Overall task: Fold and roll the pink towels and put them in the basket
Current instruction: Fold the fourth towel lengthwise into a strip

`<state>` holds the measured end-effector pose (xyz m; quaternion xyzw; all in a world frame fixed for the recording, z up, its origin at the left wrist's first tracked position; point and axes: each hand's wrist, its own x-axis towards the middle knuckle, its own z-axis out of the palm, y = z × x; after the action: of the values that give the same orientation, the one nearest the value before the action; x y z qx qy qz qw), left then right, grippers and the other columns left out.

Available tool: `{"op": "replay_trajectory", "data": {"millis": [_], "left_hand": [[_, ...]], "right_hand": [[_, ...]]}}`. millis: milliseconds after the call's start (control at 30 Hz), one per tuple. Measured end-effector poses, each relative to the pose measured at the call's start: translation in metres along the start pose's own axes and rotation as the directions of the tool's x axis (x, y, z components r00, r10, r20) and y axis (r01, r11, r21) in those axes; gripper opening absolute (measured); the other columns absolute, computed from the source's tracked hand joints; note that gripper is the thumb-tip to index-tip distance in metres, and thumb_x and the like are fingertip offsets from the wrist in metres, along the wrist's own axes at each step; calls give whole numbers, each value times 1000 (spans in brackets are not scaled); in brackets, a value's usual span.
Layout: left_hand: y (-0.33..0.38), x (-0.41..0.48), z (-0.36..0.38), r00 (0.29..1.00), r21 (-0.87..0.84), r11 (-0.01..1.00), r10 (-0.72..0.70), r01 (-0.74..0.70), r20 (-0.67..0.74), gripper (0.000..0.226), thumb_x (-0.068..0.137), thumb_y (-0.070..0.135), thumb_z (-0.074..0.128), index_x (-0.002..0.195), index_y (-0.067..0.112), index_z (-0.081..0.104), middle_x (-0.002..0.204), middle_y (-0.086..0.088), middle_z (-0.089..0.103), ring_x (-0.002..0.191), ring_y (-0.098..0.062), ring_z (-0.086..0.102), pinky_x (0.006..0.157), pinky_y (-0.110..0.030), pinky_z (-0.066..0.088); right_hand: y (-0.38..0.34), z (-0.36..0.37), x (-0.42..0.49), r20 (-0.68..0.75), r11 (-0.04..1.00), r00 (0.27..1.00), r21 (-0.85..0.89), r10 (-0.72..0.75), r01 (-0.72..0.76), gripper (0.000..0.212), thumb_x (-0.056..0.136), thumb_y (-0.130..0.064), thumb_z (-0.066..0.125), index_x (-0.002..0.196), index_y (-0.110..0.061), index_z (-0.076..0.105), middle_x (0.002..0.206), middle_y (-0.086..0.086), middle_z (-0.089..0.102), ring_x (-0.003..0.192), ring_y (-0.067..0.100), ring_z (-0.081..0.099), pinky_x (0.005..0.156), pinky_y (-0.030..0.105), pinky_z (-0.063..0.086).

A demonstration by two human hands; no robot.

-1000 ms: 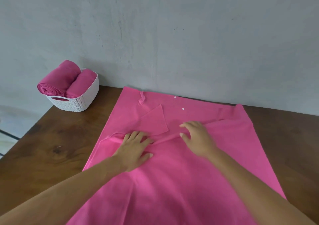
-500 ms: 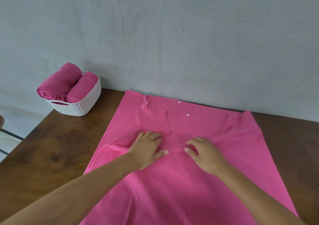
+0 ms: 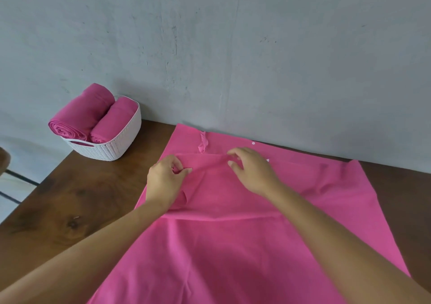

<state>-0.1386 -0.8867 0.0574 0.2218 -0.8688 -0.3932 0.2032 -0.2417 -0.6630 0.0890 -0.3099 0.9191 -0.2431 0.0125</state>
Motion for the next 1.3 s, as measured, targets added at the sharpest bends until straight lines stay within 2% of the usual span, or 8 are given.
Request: {"op": "replay_trajectory", "data": {"millis": [233,367,500,633,767,1000,1200,1300], "left_hand": [[-6,25,5,995,-85,994,-57,63,78,36,84,3,77,110,19,59,93,20,54,81,-15,55,74,-29,43],[-13,40,8,973,-121,981,-125,151,195,52,88,-4,65,128,25,49,98,3,58,85,-8,57,68,-20,43],[-22,57,16,952,-74,981,-156,181,263,20,91,9,69,99,25,59,89,5,61,83,-15,59,74,-29,46],[-26,68,22,959,5,990,-138,141,248,41,92,20,71,64,20,42,64,6,45,61,-13,41,56,-27,33],[-24,88,17,968,46,988,-156,150,197,33,93,24,71,75,4,51,77,-15,57,73,-20,49,65,-33,38],[-16,129,7,968,139,989,15,-51,250,18,90,24,75,75,25,65,110,-1,58,100,-17,55,87,-26,39],[-8,137,21,985,153,985,58,-83,163,10,92,18,72,87,10,74,133,-7,57,126,-23,50,100,-22,31],[-5,141,21,988,144,987,47,-69,146,10,92,19,71,89,10,76,128,-8,62,121,-26,54,99,-29,39]], "right_hand": [[-21,33,72,56,998,997,-24,-55,57,21,100,-14,55,116,-19,68,118,-1,64,112,20,56,90,36,47],[-19,57,90,124,997,990,-17,-74,76,25,101,-12,52,119,-16,69,120,1,64,111,23,57,96,41,49],[-11,75,99,160,993,984,-70,-78,90,26,99,-10,52,113,-16,72,125,-1,66,117,25,56,102,43,45],[-4,78,101,159,992,985,-97,-65,81,22,97,-10,54,101,-16,75,109,0,70,106,24,54,97,42,46],[-4,69,99,136,996,987,-33,-82,87,22,100,-19,54,98,-14,75,103,2,69,101,25,56,98,41,44],[-13,37,87,38,990,993,91,-111,107,21,101,-22,57,104,-13,75,111,0,67,108,20,52,90,26,36],[-15,25,81,25,987,995,127,-101,97,22,101,-24,57,110,-17,76,114,1,68,113,20,55,96,27,39],[-17,20,75,25,985,995,147,-99,95,21,101,-23,57,107,-19,76,111,0,68,109,19,57,97,32,42]]}}
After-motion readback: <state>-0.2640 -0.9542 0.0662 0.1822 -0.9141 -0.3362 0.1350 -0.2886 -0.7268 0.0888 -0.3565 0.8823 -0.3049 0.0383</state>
